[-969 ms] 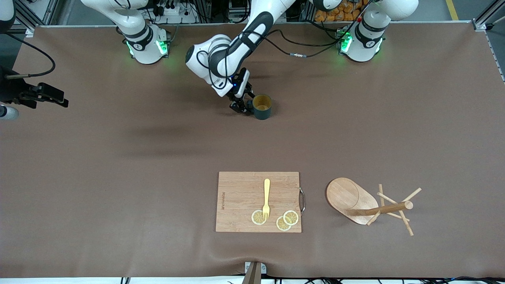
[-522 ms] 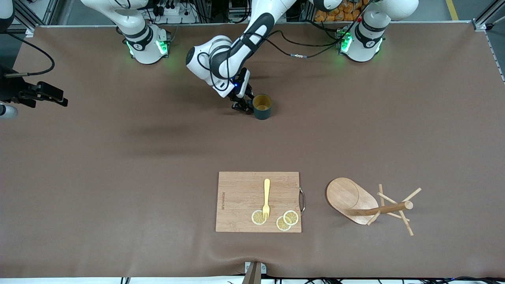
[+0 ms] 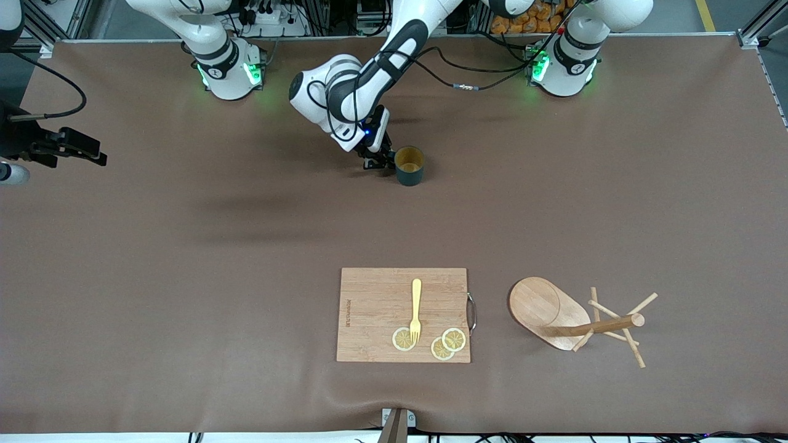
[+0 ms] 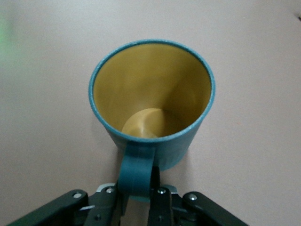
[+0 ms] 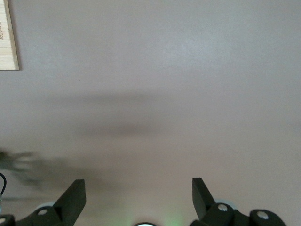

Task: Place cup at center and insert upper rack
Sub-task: 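Lift the mug by its handle with the left gripper toward the stand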

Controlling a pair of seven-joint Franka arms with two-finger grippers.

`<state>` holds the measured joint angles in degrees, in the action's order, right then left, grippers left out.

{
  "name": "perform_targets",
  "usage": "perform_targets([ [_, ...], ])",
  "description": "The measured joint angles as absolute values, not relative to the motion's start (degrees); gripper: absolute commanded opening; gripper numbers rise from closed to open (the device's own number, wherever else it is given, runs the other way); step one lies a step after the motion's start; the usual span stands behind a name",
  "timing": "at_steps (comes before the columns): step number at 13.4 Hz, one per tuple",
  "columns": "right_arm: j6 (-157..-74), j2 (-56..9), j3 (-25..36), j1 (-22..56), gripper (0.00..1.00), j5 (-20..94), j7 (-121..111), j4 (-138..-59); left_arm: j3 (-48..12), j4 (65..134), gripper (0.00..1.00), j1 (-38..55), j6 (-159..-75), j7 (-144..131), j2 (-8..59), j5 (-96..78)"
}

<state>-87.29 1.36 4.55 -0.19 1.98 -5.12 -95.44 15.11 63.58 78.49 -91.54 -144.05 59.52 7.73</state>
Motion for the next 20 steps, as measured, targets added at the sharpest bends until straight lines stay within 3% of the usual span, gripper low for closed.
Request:
perform_targets([
  [3, -87.3, 1.4, 4.5, -0.2, 1.0, 2.0, -5.1, -95.5, 15.2, 62.1, 0.0, 77.6, -91.6, -142.3, 57.7, 7.7],
  [11, -87.3, 1.4, 4.6, -0.2, 1.0, 2.0, -5.1, -95.5, 15.3, 61.4, 0.0, 68.8, -91.6, -131.1, 45.1, 1.3],
  [20, -87.3, 1.6, 4.9, -0.2, 1.0, 2.0, -5.1, -95.7, 15.7, 61.6, 0.0, 51.4, -91.0, -109.3, 30.4, -15.3],
])
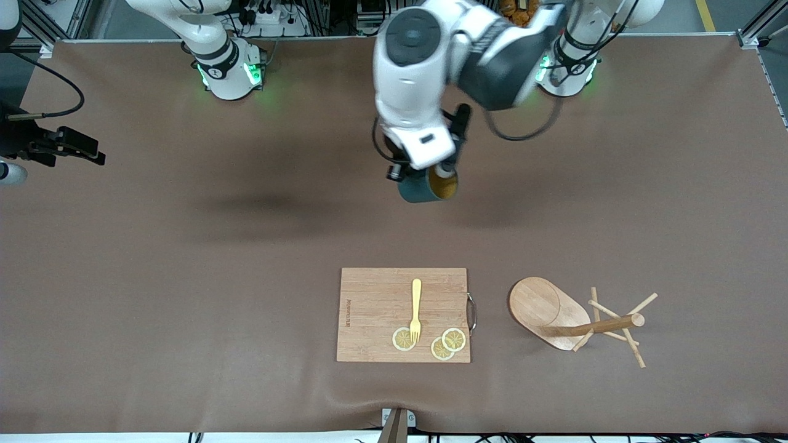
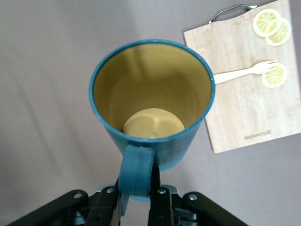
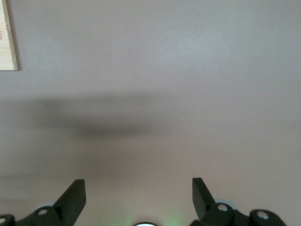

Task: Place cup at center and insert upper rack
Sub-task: 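Lift the mug by its handle with the left gripper toward the stand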

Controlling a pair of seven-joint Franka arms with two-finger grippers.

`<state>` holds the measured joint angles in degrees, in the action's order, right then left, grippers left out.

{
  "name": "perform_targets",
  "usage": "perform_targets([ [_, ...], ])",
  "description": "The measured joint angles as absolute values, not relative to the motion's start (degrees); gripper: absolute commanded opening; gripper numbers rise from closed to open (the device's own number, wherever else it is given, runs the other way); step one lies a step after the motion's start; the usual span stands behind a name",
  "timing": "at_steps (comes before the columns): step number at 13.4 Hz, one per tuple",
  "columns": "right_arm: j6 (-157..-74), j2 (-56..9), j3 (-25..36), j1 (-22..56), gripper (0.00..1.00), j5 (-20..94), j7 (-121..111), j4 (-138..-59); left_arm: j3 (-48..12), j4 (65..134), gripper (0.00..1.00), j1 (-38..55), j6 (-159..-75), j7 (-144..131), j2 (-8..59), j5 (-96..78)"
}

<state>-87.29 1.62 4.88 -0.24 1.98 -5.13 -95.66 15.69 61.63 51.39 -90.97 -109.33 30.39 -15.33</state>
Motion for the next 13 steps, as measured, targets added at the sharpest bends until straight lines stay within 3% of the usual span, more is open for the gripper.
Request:
perform_targets([
  [13, -87.2, 2.5, 4.9, -0.2, 1.0, 2.0, -5.1, -95.8, 15.6, 63.7, 0.0, 20.4, -84.6, -77.1, 27.4, -47.7],
])
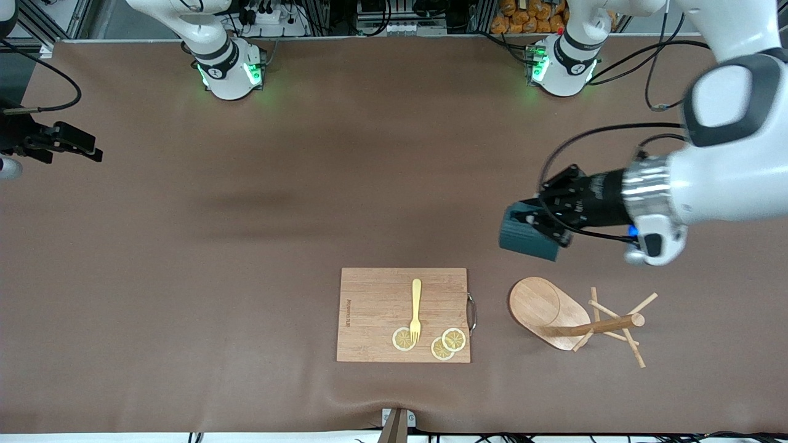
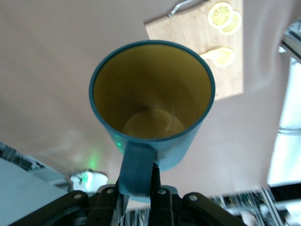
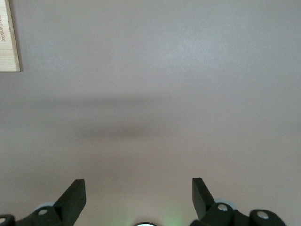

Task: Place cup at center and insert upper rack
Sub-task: 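Lift the mug by its handle with the left gripper toward the stand, then hang the mug onto a peg of the wooden stand with the left gripper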

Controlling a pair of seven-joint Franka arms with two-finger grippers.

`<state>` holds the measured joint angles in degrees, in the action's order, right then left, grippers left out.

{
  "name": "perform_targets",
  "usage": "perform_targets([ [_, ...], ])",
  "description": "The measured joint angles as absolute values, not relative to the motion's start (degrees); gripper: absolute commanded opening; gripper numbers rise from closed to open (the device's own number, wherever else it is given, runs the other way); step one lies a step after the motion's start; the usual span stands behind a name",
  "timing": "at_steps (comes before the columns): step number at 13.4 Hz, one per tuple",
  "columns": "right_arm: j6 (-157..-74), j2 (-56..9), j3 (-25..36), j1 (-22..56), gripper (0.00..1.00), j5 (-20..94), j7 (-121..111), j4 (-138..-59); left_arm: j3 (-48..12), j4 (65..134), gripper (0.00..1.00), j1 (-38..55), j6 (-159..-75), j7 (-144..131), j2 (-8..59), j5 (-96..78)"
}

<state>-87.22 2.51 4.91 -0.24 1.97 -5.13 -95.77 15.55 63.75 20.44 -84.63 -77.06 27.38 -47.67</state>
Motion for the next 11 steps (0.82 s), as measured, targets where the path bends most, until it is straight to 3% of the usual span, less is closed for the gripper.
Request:
perform_targets([
  [11, -87.3, 2.9, 4.9, -0.2, 1.0, 2.0, -5.1, -95.8, 15.4, 68.1, 0.0, 8.0, -81.4, -59.7, 33.5, -68.6],
])
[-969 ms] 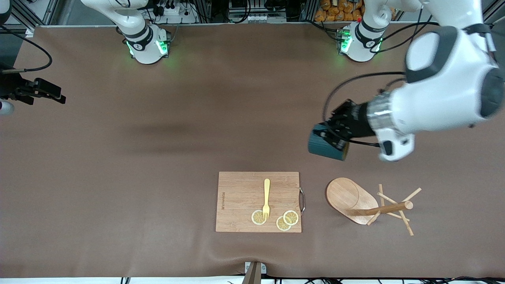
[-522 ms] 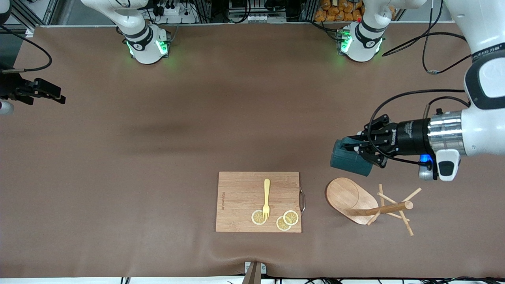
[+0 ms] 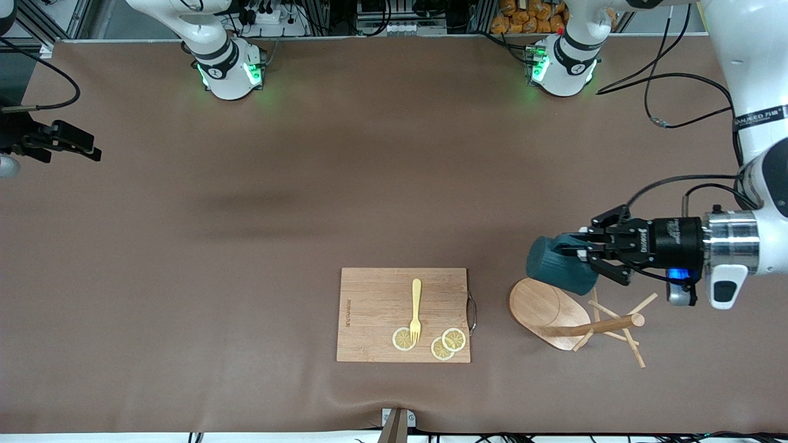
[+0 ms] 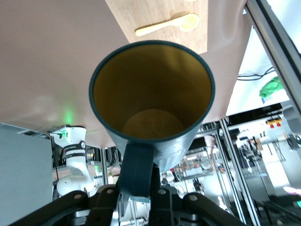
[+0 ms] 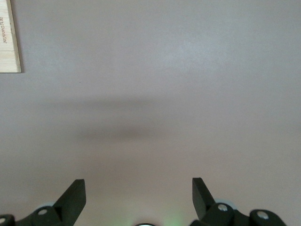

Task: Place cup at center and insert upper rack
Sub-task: 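Hang the mug onto a peg of the wooden stand with the left gripper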

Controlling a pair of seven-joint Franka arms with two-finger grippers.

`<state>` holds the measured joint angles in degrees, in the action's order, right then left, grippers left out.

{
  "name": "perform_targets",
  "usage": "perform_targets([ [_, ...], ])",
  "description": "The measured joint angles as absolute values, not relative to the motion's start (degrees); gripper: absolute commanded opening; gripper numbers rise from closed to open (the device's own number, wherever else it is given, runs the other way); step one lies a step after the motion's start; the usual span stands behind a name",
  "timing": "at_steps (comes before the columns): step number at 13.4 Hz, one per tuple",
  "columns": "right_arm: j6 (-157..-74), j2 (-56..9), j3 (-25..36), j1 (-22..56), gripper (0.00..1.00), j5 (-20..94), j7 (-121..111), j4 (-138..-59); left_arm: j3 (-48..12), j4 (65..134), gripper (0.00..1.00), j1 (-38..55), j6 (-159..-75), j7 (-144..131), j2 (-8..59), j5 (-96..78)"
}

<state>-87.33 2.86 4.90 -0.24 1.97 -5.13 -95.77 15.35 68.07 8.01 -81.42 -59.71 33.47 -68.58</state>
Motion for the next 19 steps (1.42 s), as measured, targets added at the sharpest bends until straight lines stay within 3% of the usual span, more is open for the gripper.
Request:
perform_targets([
  [5, -87.3, 2.9, 4.8, -0.2, 1.0, 2.0, -5.1, -95.8, 15.3, 68.3, 0.0, 5.6, -79.6, -54.6, 38.1, -74.7],
  [19, -87.2, 2.9, 4.8, -0.1, 1.0, 2.0, -5.1, -95.8, 15.1, 68.3, 0.0, 0.9, -78.1, -47.9, 43.4, -82.0],
])
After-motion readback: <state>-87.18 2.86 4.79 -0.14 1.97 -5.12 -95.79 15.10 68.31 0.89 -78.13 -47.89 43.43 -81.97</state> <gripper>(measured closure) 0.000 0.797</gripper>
